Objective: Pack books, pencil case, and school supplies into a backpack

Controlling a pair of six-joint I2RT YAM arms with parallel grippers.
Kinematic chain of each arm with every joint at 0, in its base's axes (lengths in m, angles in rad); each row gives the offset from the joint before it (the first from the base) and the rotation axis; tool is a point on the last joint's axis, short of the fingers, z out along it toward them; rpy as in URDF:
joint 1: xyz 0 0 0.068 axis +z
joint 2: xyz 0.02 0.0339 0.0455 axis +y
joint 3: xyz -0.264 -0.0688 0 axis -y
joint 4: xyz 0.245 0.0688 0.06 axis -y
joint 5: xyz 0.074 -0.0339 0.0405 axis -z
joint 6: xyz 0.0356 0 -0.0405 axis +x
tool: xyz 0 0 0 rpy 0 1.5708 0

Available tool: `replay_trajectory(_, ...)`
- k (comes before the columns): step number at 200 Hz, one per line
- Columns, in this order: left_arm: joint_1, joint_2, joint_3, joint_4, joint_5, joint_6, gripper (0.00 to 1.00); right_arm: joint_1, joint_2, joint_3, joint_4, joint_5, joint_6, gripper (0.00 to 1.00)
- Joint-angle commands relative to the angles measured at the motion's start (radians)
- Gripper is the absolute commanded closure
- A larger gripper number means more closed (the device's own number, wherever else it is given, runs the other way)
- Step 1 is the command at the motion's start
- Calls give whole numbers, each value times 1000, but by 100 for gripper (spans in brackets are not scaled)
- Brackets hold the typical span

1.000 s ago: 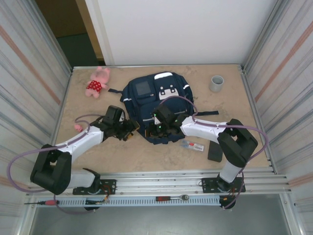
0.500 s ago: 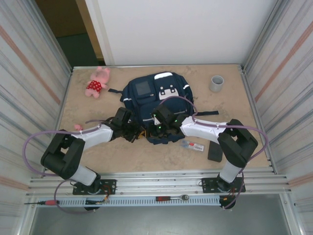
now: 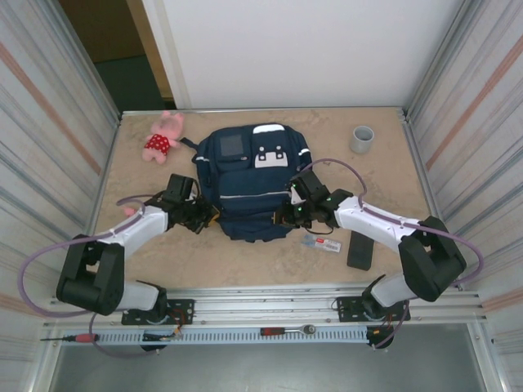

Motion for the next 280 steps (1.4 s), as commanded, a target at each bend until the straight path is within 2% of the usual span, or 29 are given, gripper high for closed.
replay_trajectory(1,27,-52,45,-103,-94,126,92,4,7,5,-14,-7,-33,100)
replay_trajectory(9,26,-67,51,-102,-89,140,79,13,16,12,8,-24,-41,100)
replay_trajectory(18,17,-88,56,-100,-77,151,59,21,24,20,22,-37,-48,100)
replay_trajectory(31,-18,-121,58,-103,-56,137,43,27,36,41,31,-55,-60,100)
replay_trajectory(44,-80,-155,55,-104,-63,91,36,26,39,53,37,-65,-65,100)
replay_trajectory(62,-179,-189,44,-79,-94,24,36,30,35,62,46,-67,-66,100)
replay_trajectory(81,-263,-176,42,-27,-111,-41,37,35,33,62,64,-74,-65,100)
replay_trajectory(103,-319,-107,68,19,-125,-75,38,40,35,64,64,-77,-70,100)
replay_trajectory(154,-336,52,95,181,-116,-142,40,46,29,56,68,-77,-72,100)
replay_trajectory(169,-334,78,90,185,-128,-154,50,43,24,54,67,-82,-77,100)
replay_trajectory(207,-308,54,44,146,-168,-141,100,-15,-22,12,55,-99,-87,100)
replay_trajectory(243,-243,-33,11,29,-198,-67,100,-138,-66,-15,-31,-114,-142,100)
replay_trajectory(280,-175,-133,-40,-56,-203,-7,100,-320,-57,-11,-84,-146,-218,100)
